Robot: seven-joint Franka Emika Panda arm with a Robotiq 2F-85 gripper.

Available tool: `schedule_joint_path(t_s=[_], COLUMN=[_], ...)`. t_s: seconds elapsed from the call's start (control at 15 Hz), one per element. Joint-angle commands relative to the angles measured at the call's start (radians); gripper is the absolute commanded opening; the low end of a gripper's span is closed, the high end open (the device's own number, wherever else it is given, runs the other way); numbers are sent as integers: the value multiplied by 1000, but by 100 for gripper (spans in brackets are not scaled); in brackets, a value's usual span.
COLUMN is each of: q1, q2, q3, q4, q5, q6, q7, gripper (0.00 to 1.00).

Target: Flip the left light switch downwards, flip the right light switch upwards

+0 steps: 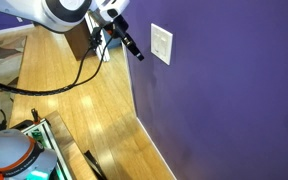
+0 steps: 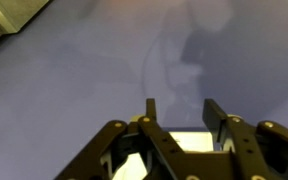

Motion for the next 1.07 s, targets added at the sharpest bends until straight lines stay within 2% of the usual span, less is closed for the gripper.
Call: schedule_joint_path(t_s=[0.0,0.2,0.8,1.0], q1=[-19,-29,-65,-58], q2=[-30,-39,-15,-5], q3=[0,-4,-10,-14], q4=[-14,-15,-10,-10], q5=[-42,-52,-59,-42], q6=[17,38,152,173], q7=[26,20,2,-15], gripper=[22,1,0,0])
